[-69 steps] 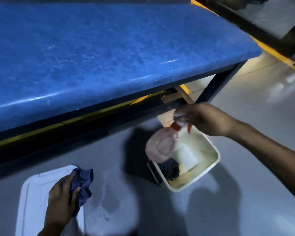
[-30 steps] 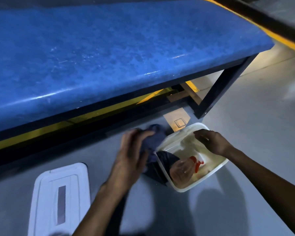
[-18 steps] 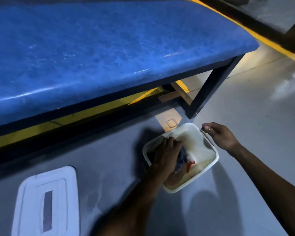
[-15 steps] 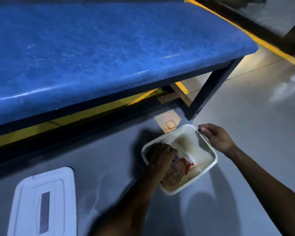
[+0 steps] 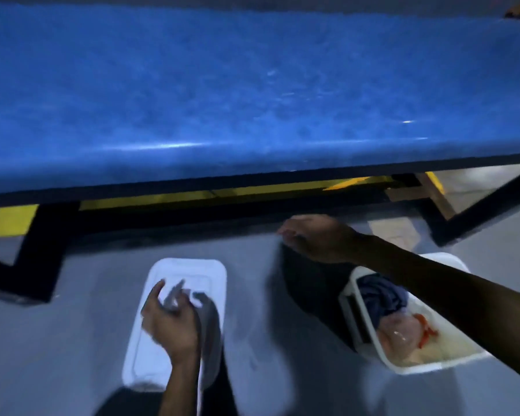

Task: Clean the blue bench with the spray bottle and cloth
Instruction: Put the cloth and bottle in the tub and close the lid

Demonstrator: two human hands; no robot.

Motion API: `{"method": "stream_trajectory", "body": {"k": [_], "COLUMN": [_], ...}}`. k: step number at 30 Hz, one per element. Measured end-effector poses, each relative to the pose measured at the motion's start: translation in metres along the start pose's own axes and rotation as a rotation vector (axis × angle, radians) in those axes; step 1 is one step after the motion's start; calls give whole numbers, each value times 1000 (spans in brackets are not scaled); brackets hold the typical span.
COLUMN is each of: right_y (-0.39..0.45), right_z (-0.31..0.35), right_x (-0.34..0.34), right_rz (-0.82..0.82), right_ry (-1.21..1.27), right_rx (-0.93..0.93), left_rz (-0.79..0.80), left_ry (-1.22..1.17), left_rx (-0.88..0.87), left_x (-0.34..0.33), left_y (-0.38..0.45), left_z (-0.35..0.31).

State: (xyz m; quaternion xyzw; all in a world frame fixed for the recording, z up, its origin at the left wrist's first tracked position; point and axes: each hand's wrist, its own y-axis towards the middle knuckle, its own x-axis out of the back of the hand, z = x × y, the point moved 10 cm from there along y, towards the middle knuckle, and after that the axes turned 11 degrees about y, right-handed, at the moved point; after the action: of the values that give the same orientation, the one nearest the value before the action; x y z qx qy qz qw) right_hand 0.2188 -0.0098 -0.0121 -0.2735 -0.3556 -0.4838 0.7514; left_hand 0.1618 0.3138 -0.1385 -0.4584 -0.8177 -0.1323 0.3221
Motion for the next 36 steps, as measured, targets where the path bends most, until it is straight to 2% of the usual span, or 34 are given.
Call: {"method": "stream_trajectory", "body": {"k": [3, 8, 12, 19, 22, 24, 26, 31, 34, 36], "right_y": [72, 135, 134, 122, 98, 75, 43, -83, -182, -243], "right_z": [4, 5, -7, -32, -48, -53, -63, -106, -144, -172], "right_x": [-79, -184, -237, -231, -188, -146, -95, 39, 98, 115], "right_rz": [232, 402, 441, 193, -34, -177, -276, -391, -540, -573], "right_ry": [-70, -11, -3, 33, 193, 278, 260, 98, 38, -8], "right_rx": [-95, -266, -386, -460, -484, -446, -434, -446, -564, -679], "left_rz": [-104, -101, -75, -55, -8, -19, 43, 341, 526, 537], "left_ry": [62, -122, -220, -435, -691, -753, -773, -708, -605, -485], "left_rx": [366, 696, 742, 801, 763, 669, 541, 308, 51, -63], "left_x": [36, 39, 30, 31, 24, 30, 21, -35, -82, -109], "left_y": [-18, -64, -76, -70, -58, -46, -40, -79, -126, -155], "left_z": [83, 138, 140, 140, 132, 108, 68, -46, -117, -149]}}
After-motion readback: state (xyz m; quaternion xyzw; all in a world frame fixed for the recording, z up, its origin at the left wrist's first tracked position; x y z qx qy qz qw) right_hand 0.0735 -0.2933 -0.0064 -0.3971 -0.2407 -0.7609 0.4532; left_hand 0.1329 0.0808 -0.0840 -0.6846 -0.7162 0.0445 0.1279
